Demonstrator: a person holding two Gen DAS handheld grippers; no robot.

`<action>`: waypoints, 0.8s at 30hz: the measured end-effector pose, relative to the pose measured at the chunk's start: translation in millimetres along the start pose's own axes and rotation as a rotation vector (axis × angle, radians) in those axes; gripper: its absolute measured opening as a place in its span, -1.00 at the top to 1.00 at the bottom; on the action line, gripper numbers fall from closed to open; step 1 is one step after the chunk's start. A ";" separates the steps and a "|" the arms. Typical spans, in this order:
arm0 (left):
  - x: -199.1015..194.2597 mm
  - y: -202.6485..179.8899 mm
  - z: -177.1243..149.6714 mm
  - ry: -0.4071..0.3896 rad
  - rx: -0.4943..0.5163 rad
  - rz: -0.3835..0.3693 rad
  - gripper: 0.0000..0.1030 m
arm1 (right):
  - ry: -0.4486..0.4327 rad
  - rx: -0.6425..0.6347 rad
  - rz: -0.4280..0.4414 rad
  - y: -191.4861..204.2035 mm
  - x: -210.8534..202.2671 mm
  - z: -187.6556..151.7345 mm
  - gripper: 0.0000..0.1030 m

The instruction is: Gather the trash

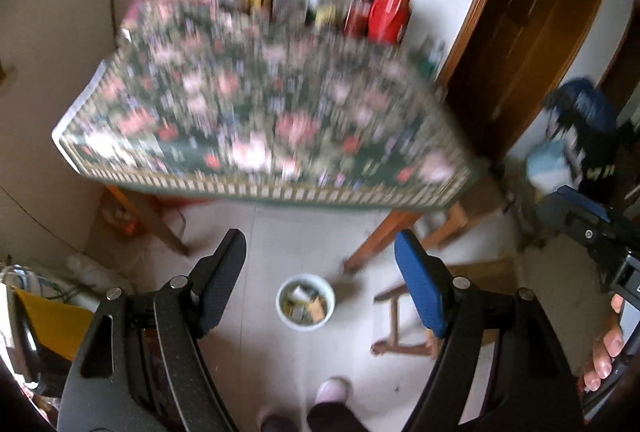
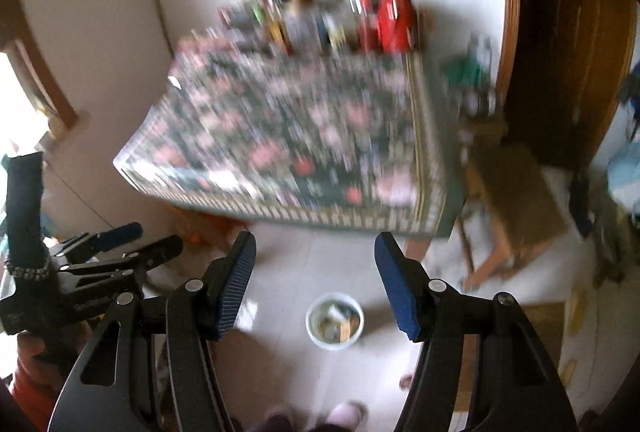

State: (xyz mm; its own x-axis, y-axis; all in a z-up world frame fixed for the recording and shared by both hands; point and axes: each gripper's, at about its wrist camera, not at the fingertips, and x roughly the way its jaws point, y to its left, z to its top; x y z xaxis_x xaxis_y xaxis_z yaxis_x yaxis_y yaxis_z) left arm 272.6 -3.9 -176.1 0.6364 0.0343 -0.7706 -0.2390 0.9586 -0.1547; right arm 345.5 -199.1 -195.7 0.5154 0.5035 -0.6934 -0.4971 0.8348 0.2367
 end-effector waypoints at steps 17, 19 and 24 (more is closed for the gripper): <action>-303.2 -18.0 -60.0 -0.437 0.153 -0.089 -0.84 | -0.415 -0.092 -0.033 125.3 -230.0 -27.7 -0.53; -316.2 -12.3 -72.0 -0.440 0.143 -0.085 -0.87 | -0.431 -0.097 -0.041 136.2 -240.4 -40.2 -0.62; -339.7 -0.7 -96.0 -0.447 0.134 -0.072 -0.87 | -0.465 -0.101 -0.088 153.4 -262.6 -59.9 -0.84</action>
State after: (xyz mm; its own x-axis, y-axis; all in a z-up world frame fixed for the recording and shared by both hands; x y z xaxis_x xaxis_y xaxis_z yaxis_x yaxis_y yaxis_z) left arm -13.9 -43.4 26.4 0.9085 0.0565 -0.4141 -0.1045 0.9900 -0.0943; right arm 92.1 -216.6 -18.1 0.8044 0.4976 -0.3246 -0.4913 0.8643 0.1075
